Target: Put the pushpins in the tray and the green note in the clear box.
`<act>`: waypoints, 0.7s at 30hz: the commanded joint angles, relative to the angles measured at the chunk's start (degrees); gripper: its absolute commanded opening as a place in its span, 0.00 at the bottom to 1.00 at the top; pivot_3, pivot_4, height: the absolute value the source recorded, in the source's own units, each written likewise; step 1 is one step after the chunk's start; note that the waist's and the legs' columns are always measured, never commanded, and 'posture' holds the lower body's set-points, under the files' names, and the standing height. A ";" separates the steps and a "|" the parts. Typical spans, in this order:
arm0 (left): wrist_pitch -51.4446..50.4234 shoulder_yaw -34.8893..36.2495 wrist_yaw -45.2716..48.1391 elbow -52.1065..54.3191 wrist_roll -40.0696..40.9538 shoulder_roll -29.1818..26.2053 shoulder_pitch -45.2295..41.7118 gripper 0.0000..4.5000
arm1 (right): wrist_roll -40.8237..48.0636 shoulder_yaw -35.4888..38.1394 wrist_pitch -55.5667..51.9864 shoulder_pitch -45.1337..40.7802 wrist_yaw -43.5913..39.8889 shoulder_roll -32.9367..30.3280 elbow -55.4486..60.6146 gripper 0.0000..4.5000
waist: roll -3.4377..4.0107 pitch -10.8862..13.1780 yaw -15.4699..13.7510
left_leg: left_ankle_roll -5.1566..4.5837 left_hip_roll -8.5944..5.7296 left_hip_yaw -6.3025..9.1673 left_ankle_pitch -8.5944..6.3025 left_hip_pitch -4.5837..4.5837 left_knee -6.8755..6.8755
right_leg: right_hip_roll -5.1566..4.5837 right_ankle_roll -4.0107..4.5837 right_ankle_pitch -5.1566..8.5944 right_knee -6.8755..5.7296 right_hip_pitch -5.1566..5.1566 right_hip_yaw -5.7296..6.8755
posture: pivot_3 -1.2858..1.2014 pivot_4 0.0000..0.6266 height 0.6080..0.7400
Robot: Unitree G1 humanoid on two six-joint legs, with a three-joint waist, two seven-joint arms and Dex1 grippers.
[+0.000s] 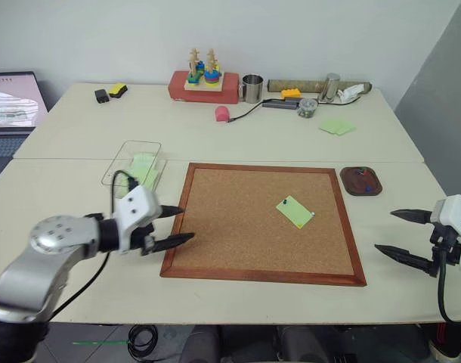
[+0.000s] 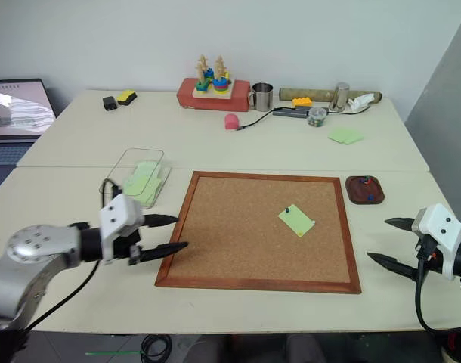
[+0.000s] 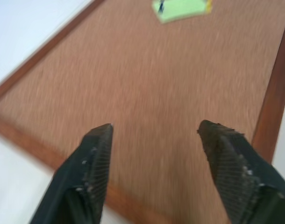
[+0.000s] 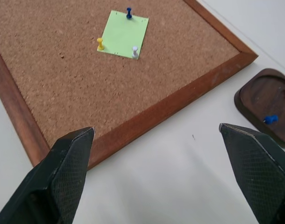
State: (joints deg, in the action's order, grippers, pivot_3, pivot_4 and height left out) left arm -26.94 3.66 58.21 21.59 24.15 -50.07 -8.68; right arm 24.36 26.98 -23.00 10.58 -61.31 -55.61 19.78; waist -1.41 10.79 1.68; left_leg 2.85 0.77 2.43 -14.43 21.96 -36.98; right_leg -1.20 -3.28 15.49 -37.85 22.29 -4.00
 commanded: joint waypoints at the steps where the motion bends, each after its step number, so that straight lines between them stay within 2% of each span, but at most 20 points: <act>1: 1.41 -5.53 -0.75 -2.07 -1.26 4.85 -6.23 0.48 | 1.65 0.11 -0.93 -1.63 2.11 0.93 3.84 1.00 | 0.00 0.00 -0.01 | 0.00 0.00 0.01 0.00 -0.01 0.01 | 0.00 0.00 0.00 -0.01 0.00 0.01 | 0.52 0.24 1.00; 6: 1.59 -9.87 -2.64 -7.63 -1.80 12.63 -10.26 0.27 | 2.38 -3.99 -2.80 -4.59 4.32 1.90 6.03 1.00 | -0.01 0.00 0.22 | 0.00 0.00 0.02 0.00 -0.02 0.01 | 0.02 0.02 -0.02 -0.03 -0.01 0.00 | 0.52 0.24 1.00; 10: 6.54 -14.21 -2.98 -13.97 -5.97 17.49 -12.74 0.09 | 3.06 -9.19 -5.10 -10.00 7.09 3.90 6.63 1.00 | -0.02 0.00 0.16 | 0.00 -0.03 0.07 0.01 -0.02 -0.06 | 0.03 -0.02 -0.03 -0.08 -0.02 0.01 | 0.52 0.24 1.00; 12: 8.99 -15.31 -4.12 -18.34 -7.05 21.37 -13.77 0.01 | 3.86 -12.84 -7.24 -15.48 9.46 6.82 5.20 1.00 | -0.03 -0.01 0.20 | 0.00 -0.03 0.07 0.01 -0.02 -0.06 | 0.03 0.01 -0.07 -0.08 -0.02 0.00 | 0.52 0.24 1.00; 14: 10.69 -16.32 -4.11 -20.92 -8.36 23.26 -13.89 0.01 | 1.90 -16.77 -8.50 -20.08 11.67 8.94 3.10 1.00 | -0.03 -0.01 0.30 | 0.00 -0.03 0.07 0.01 -0.03 -0.07 | 0.03 0.06 -0.11 -0.08 -0.02 -0.01 | 0.52 0.24 1.00; 21: 14.83 -17.38 -3.59 -26.08 -11.38 24.59 -12.59 0.01 | -3.46 -27.82 -11.68 -30.88 15.92 14.15 -2.79 1.00 | -0.02 -0.01 0.15 | 0.00 -0.04 0.22 0.01 0.06 -0.03 | 0.02 0.24 -0.21 -0.08 0.04 0.10 | 0.52 0.24 1.00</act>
State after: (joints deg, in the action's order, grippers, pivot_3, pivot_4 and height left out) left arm -14.07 -13.57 54.52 -4.28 13.39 -26.00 -21.36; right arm 22.20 1.27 -33.76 -17.69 -46.66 -42.46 17.82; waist -1.43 10.78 1.83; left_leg 2.85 0.73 2.65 -14.42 22.01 -37.01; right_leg -1.19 -3.03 15.28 -37.93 22.32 -3.90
